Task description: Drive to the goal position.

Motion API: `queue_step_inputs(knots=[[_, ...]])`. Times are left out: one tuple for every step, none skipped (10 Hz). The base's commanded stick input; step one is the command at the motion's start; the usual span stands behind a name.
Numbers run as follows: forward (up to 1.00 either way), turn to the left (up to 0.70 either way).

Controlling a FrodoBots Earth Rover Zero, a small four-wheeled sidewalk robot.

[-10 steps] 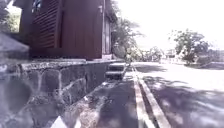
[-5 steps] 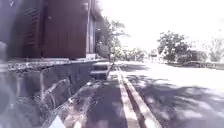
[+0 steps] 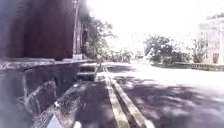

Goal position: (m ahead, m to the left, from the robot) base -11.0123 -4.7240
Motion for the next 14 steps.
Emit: queue_step_inputs(knots=[[0.0,-0.85],[0.0,-0.85],[0.0,-0.85],[0.0,-0.85],[0.0,-0.85],[0.0,-0.85],[0.0,-0.85],[0.0,-0.85],[0.0,-0.85],[0.0,-0.85],[0.0,-0.85],[0.0,-0.85],[0.0,-0.85],[0.0,-0.85]])
